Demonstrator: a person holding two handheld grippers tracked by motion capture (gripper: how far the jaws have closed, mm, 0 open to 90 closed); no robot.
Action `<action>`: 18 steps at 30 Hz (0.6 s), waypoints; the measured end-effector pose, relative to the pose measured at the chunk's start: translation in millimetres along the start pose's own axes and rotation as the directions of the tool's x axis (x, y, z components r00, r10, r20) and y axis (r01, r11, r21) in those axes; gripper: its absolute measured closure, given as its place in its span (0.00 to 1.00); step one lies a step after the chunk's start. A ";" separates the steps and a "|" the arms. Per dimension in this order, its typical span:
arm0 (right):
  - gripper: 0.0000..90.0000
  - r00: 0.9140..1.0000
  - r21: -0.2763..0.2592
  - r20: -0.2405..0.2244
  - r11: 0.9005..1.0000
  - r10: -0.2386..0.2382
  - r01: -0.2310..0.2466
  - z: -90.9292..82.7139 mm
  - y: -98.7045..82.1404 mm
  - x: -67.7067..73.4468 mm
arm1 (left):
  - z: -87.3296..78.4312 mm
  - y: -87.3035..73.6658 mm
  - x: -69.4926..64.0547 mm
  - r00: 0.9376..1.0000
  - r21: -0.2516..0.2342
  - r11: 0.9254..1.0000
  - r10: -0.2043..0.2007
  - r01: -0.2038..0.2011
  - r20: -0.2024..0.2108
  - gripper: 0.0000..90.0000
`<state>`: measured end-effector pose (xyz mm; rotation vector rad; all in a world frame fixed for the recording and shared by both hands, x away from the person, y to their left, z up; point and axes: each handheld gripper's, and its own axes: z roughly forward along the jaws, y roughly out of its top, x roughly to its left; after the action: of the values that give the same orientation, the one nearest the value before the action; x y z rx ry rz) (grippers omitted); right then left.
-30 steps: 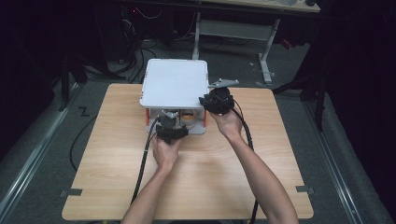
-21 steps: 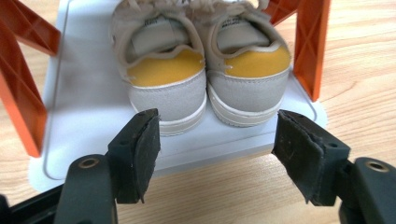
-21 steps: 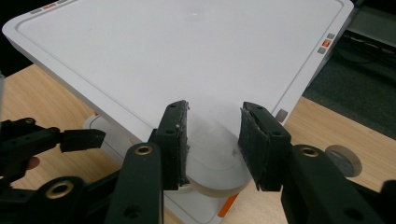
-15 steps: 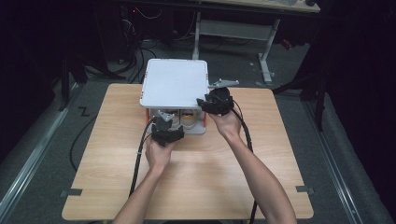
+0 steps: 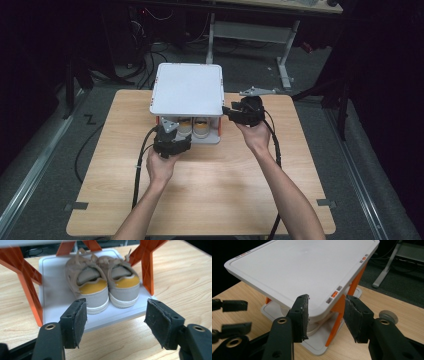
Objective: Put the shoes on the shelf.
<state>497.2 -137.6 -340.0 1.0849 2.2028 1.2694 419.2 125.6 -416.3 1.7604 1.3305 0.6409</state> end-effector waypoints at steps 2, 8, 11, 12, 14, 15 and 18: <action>0.61 1.000 -0.001 0.000 1.000 0.005 -0.005 -3.6 -3.4 -2.6 | -1.7 0.6 0.8 1.000 -0.003 1.000 0.001 -0.001 0.002 0.40; 0.61 1.000 -0.010 0.004 1.000 0.020 -0.020 -20.5 -12.0 -10.0 | -18.8 3.5 7.2 0.999 -0.051 0.999 -0.013 0.015 0.033 0.42; 0.61 1.000 -0.012 0.003 1.000 0.019 -0.018 -26.7 -16.0 -11.7 | -23.7 4.4 8.6 0.999 -0.059 0.998 -0.013 0.015 0.049 0.42; 0.61 1.000 -0.013 0.003 1.000 0.019 -0.019 -28.9 -17.3 -12.4 | -25.3 5.0 9.3 0.998 -0.059 0.998 -0.012 0.016 0.060 0.41; 0.60 1.000 -0.015 -0.003 1.000 0.026 -0.026 -33.1 -20.0 -13.8 | -29.2 6.6 10.5 0.997 -0.058 0.998 -0.015 0.019 0.076 0.40; 0.60 1.000 -0.014 -0.004 1.000 0.027 -0.027 -35.1 -21.1 -14.4 | -31.0 6.9 11.1 0.996 -0.061 0.998 -0.016 0.021 0.083 0.40; 0.60 1.000 -0.033 -0.005 0.999 0.027 -0.027 -41.8 -26.0 -15.0 | -37.9 7.2 12.5 0.996 -0.064 0.998 -0.009 0.015 0.093 0.40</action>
<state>468.6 -180.4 -341.1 1.1041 2.1695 1.3162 397.1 148.2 -391.0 1.7085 1.2428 0.5823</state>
